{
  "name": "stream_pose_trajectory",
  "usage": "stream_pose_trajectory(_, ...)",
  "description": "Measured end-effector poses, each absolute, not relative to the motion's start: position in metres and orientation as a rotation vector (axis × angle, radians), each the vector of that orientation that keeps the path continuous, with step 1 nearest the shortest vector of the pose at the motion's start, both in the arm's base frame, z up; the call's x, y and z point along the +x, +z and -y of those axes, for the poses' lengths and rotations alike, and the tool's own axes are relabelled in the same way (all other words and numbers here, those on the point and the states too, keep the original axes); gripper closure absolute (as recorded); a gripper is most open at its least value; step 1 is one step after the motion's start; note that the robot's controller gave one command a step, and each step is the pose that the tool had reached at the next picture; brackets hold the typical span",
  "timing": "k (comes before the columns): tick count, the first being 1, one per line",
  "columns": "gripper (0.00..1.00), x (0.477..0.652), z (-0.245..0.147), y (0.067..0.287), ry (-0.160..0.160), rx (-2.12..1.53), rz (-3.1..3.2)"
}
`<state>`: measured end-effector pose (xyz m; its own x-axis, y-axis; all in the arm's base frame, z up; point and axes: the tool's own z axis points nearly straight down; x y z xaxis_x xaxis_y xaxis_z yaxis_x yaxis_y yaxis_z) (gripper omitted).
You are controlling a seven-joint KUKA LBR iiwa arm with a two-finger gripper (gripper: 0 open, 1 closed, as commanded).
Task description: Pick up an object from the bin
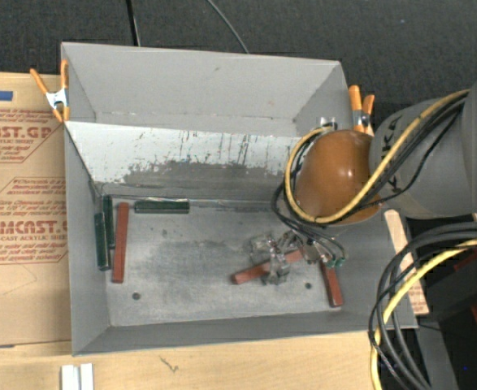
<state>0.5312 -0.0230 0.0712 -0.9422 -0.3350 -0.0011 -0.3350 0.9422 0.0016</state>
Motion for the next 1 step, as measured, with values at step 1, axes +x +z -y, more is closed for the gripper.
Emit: stream_pose_trajectory(1,1.00,0.5312,0.0230,0.0712,0.003,-0.534,-3.095)
